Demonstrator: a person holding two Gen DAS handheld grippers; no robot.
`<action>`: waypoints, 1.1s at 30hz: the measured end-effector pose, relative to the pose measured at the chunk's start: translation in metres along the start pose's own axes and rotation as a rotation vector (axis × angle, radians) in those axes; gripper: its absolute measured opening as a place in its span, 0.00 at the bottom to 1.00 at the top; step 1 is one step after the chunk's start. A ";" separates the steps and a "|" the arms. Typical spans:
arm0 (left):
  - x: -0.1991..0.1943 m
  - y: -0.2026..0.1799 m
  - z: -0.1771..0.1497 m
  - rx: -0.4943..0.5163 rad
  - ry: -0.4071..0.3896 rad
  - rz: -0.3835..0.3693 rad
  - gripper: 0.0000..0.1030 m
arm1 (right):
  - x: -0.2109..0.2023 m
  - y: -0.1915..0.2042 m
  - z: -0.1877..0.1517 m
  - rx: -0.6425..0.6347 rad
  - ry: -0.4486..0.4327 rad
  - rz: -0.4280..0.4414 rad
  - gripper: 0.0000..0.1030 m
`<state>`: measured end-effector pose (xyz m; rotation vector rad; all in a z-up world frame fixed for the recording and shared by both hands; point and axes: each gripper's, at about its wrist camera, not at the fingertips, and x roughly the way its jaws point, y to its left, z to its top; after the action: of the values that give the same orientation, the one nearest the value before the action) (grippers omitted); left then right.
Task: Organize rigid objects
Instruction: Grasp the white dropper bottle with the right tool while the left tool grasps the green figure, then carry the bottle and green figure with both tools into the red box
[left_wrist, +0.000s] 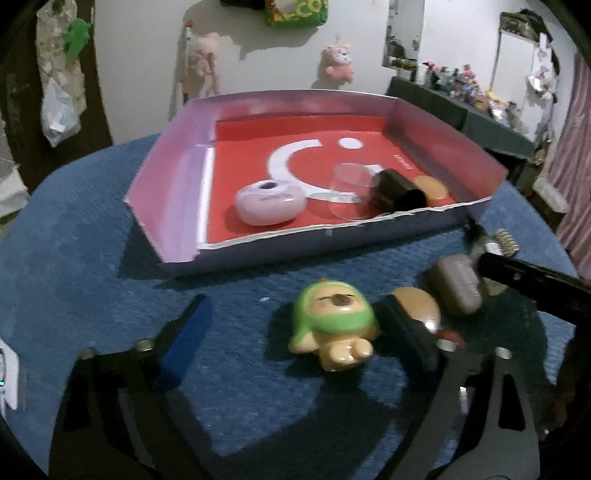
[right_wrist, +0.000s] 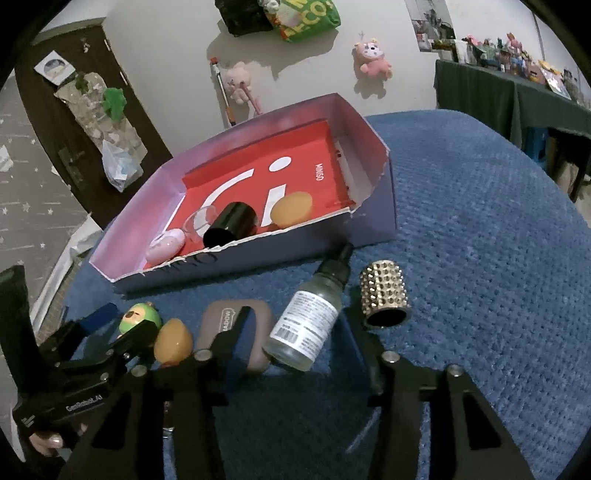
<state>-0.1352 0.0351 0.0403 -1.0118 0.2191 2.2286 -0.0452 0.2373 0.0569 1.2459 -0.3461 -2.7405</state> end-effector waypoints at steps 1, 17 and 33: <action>0.000 -0.001 0.000 -0.002 0.002 -0.019 0.71 | 0.001 -0.002 0.000 0.005 0.002 0.005 0.44; -0.016 -0.013 0.006 0.022 -0.013 -0.061 0.44 | -0.014 -0.007 0.003 0.000 -0.021 0.014 0.30; -0.037 0.001 0.011 -0.004 -0.068 -0.041 0.44 | -0.032 0.011 0.006 -0.062 -0.060 0.056 0.30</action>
<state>-0.1248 0.0192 0.0742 -0.9323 0.1630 2.2232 -0.0283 0.2341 0.0871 1.1234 -0.2941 -2.7237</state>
